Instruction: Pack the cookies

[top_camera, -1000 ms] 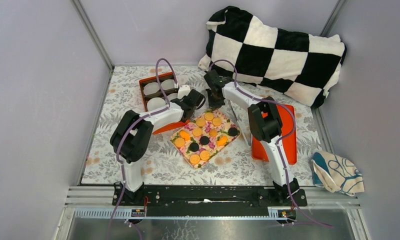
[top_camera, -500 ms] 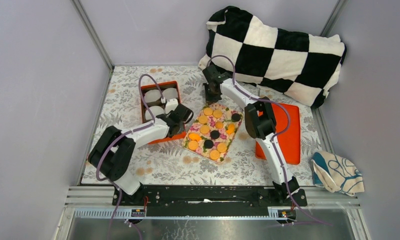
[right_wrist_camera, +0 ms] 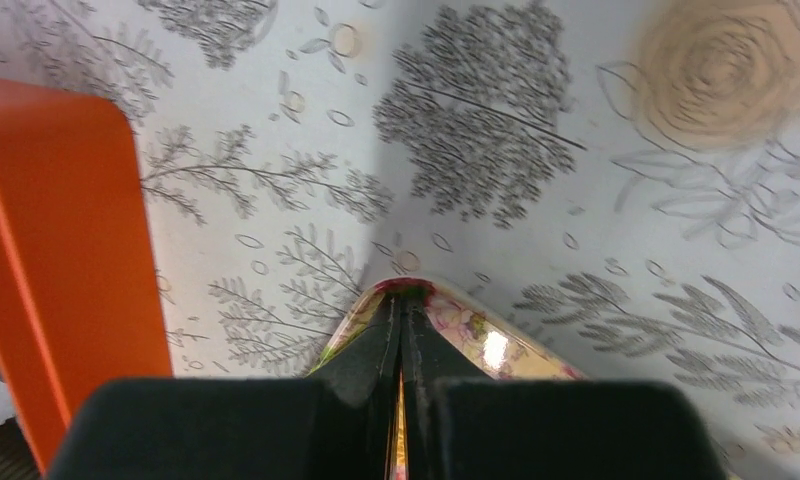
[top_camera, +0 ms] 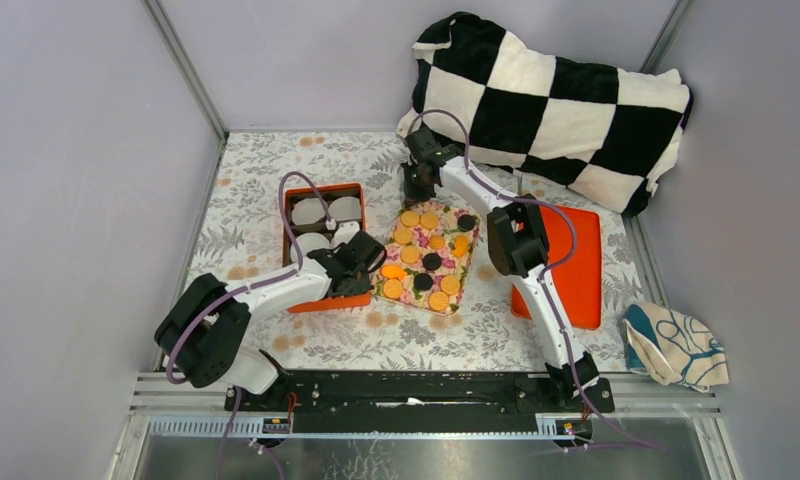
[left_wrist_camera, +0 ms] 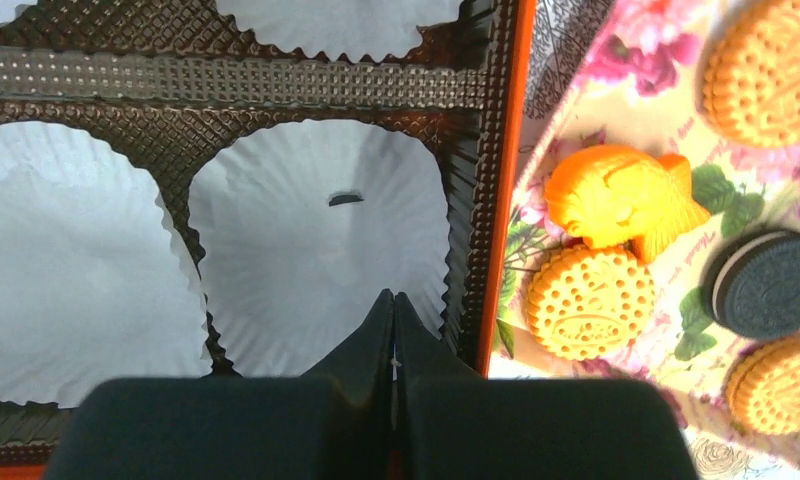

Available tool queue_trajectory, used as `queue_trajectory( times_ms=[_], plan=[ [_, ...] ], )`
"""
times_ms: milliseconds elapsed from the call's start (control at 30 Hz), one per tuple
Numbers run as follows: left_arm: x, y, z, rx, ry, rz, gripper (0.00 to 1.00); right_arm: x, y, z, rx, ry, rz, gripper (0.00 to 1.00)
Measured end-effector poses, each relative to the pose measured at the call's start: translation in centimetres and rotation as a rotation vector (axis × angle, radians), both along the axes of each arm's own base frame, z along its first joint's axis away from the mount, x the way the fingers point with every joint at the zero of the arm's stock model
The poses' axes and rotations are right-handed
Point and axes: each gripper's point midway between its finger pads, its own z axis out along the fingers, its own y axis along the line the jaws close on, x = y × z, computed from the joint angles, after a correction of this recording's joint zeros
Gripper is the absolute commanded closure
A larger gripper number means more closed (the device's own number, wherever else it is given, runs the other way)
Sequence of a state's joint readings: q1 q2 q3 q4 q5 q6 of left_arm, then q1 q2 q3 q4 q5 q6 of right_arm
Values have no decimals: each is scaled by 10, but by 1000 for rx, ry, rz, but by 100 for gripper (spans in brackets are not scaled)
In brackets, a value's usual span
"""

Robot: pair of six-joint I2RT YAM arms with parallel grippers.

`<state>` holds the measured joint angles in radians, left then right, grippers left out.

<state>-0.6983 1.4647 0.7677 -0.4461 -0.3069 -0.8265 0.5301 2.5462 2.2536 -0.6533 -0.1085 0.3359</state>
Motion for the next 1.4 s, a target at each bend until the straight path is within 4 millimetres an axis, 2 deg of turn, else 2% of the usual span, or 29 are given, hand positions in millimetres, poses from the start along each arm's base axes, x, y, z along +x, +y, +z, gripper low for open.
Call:
queue_trajectory(
  times_ms=[167, 333, 433, 533, 600, 633, 700, 767, 800, 900, 967, 1067, 1133, 1167, 1233, 1300, 1400],
  plan=[
    [-6, -9, 0, -11, 7, -29, 100, 2, 28, 2, 50, -21, 47, 97],
    [-11, -17, 3, -28, 6, -52, 100, -10, 57, 1, 84, -37, 102, 95],
    [-12, -20, 8, -44, -5, -60, 100, -12, 67, 2, 109, -61, 123, 94],
    [-11, -23, 16, -60, -24, -69, 98, -12, 67, 4, 112, -84, 135, 93],
    [-8, -23, 27, -60, -45, -69, 96, -12, 64, 5, 95, -100, 137, 77],
    [-5, -23, 35, -60, -63, -65, 92, -12, 61, 6, 78, -110, 135, 69],
    [6, -26, 58, -68, -116, -57, 77, -16, 50, 10, 37, -131, 130, 55],
    [18, -30, 86, -93, -187, -50, 58, -20, 38, 22, 6, -158, 122, 41],
    [24, -33, 103, -112, -230, -42, 53, -24, 30, 31, -10, -178, 120, 34],
    [39, -34, 148, -144, -345, -31, 50, -31, 11, 72, -38, -257, 104, 21],
    [46, -35, 165, -146, -389, -29, 50, -32, 0, 111, -43, -338, 85, 17],
    [56, -38, 176, -127, -417, -33, 51, -36, -19, 158, -56, -445, 51, 10],
    [60, -41, 172, -107, -408, -42, 51, -42, -35, 173, -88, -483, 24, 5],
    [61, -42, 167, -97, -398, -47, 51, -46, -43, 174, -111, -492, 11, 5],
    [63, -45, 156, -76, -372, -59, 51, -55, -61, 162, -169, -480, -8, 4],
    [63, -48, 146, -60, -348, -73, 51, -66, -80, 136, -238, -434, -22, 4],
    [63, -49, 140, -51, -334, -87, 51, -88, -113, 86, -340, -318, -33, 2]
  ],
)
